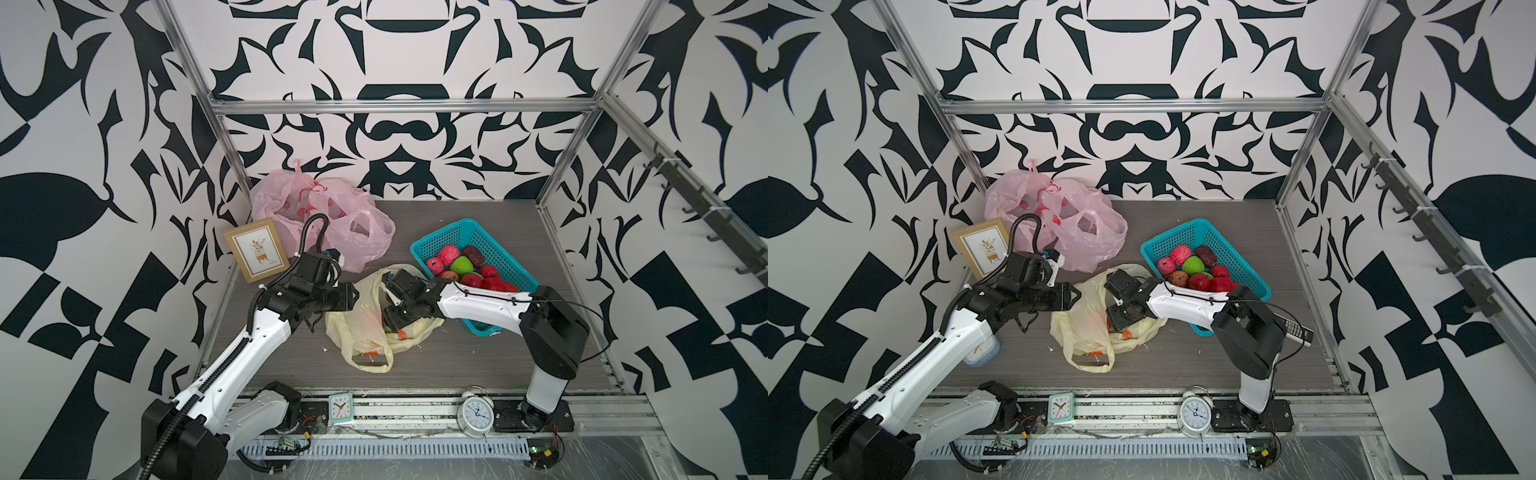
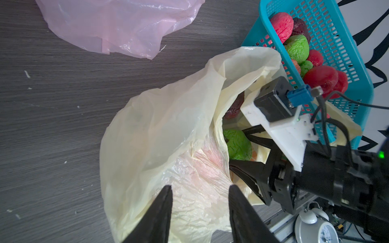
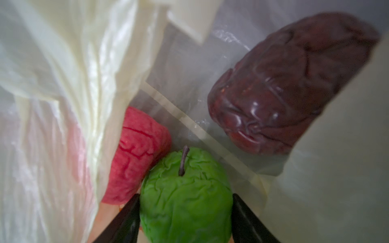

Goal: Untie the knot of a plastic bag & take out the apple
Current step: Pick up the apple from the plastic bag.

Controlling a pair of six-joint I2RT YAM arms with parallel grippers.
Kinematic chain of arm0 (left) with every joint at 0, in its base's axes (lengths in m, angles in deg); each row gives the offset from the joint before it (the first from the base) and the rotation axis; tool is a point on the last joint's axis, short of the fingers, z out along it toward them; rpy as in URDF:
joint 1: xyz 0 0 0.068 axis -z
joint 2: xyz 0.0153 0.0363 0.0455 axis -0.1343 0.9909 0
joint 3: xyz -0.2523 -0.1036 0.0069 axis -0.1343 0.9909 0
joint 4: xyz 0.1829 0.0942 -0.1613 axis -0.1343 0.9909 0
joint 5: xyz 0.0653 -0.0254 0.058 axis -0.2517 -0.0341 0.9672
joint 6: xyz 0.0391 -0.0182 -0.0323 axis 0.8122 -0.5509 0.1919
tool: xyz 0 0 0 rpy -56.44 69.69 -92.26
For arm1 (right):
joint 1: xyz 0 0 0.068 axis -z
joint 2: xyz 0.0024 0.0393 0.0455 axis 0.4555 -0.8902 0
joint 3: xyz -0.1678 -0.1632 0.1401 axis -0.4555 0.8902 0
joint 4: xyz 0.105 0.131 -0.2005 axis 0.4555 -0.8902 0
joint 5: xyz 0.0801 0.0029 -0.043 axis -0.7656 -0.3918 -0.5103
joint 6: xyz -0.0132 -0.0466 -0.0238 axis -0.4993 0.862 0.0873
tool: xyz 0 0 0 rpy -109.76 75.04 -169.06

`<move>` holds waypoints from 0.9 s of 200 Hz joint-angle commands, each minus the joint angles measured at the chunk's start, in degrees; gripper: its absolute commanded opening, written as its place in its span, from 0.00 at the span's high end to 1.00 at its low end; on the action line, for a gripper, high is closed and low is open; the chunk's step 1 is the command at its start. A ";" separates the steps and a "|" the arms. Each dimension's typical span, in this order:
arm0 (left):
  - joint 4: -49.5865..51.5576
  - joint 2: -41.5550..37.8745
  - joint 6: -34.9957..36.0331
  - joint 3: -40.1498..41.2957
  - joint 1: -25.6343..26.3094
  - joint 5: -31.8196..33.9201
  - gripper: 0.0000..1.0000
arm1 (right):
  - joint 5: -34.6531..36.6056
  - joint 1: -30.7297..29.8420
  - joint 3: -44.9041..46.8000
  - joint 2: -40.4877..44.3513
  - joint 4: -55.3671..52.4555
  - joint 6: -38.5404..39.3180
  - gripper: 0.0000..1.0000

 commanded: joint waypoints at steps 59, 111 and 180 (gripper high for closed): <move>1.97 -0.92 1.74 -3.85 0.06 0.87 0.50 | 0.42 0.24 0.50 10.30 -1.21 0.50 0.50; 0.30 -1.12 3.41 -5.97 0.06 -0.09 0.46 | -1.90 3.78 3.74 24.94 -0.82 0.19 0.50; 0.04 1.78 7.68 -7.28 7.42 0.17 0.43 | 16.88 17.22 2.23 37.24 -14.39 3.58 0.50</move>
